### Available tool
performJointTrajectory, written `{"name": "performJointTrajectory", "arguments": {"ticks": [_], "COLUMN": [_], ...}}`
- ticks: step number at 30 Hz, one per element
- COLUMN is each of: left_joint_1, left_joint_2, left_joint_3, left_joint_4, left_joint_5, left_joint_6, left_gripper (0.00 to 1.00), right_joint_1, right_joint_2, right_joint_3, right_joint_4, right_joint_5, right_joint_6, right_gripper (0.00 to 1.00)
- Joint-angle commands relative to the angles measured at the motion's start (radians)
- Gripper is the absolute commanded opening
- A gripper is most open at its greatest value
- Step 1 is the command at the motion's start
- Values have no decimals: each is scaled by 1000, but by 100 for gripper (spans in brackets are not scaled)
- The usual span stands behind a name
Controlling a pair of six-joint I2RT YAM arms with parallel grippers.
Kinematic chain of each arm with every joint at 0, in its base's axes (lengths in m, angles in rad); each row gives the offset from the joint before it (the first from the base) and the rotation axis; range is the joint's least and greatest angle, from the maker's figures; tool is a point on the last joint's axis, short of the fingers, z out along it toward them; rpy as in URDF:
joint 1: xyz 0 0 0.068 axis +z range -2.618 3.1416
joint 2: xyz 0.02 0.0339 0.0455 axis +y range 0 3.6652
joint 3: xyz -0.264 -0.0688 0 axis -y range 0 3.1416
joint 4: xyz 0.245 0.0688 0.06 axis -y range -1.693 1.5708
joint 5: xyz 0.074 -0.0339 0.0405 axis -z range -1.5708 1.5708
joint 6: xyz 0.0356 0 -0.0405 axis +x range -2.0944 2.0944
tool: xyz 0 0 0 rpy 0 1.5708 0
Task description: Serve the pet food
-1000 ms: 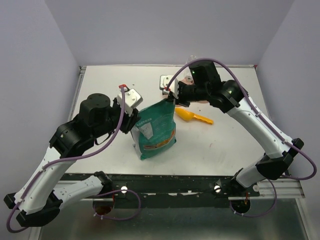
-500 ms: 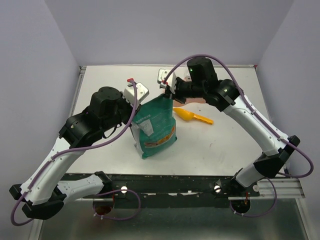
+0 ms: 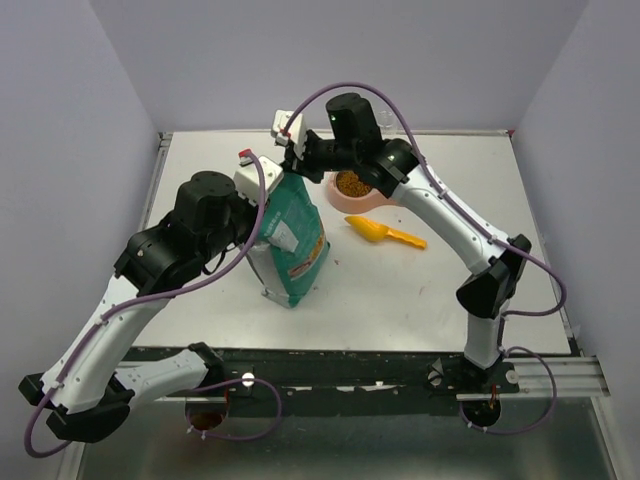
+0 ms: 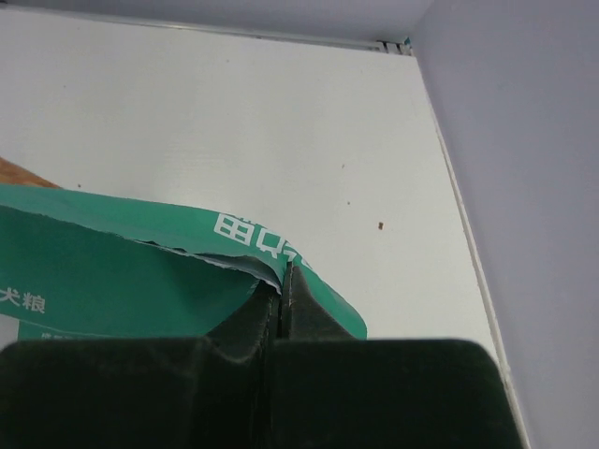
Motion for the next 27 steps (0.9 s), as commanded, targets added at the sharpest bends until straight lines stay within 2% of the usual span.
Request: {"name": "performJointTrajectory", "arguments": {"ticks": [1,10,18,26,27], "left_joint_1": [32,97,149,184,186], "left_joint_2": [-28,7,37,15,14], "left_joint_3": [95,88,105,70,68], "left_joint_4": [86,141,180,181,178], "left_joint_5": [-33,4,-37,-5,7], "left_joint_6": [-15,-17,-108,-167,-173], "left_gripper": [0,0,0,1,8], "right_joint_1": [-31,-39,-68,-71,-72], "right_joint_2": [65,180,280,243,233], "right_joint_3": [148,247,346,258,235], "right_joint_4": [299,387,467,470,470], "right_joint_5": [103,104,102,68,70], "right_joint_6": [38,48,62,86,94], "right_gripper": [1,0,0,1,1]}}
